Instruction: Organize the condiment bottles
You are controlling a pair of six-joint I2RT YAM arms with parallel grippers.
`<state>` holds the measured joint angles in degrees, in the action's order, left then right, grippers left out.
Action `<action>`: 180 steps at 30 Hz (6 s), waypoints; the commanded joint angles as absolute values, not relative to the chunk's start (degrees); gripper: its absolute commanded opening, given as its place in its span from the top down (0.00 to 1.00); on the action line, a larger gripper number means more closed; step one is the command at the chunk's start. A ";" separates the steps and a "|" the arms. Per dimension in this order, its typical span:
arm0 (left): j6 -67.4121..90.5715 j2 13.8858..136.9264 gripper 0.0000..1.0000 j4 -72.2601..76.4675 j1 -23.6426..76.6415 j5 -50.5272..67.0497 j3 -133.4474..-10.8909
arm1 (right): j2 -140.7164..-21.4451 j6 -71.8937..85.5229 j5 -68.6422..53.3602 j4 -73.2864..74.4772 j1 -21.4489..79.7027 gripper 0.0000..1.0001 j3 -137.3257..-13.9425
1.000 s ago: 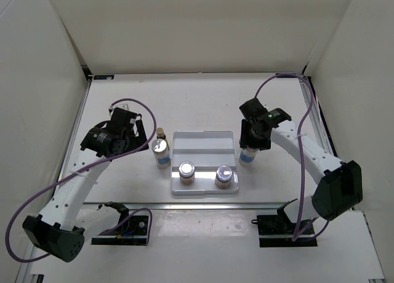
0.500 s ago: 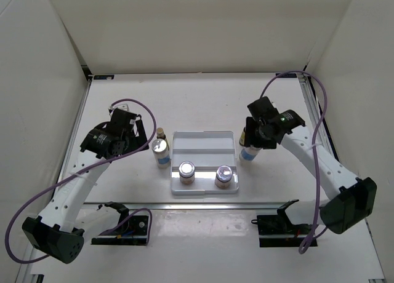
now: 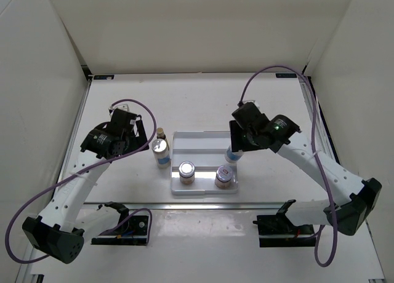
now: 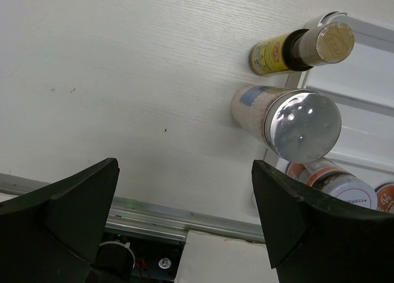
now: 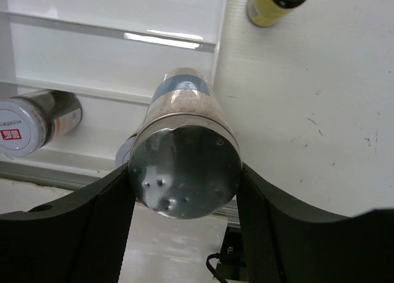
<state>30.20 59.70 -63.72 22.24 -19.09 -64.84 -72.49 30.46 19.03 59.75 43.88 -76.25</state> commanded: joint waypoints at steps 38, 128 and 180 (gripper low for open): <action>29.97 65.48 0.00 -57.14 24.42 -6.77 -65.04 | -77.27 34.46 22.15 56.43 47.64 0.00 -79.20; 28.92 68.74 0.00 -53.60 42.54 -18.62 -81.38 | -72.32 23.56 14.15 53.44 27.16 0.12 -75.23; 23.29 65.74 0.00 -55.02 30.76 -35.68 -67.59 | -93.96 21.53 17.23 54.14 24.25 0.98 -89.56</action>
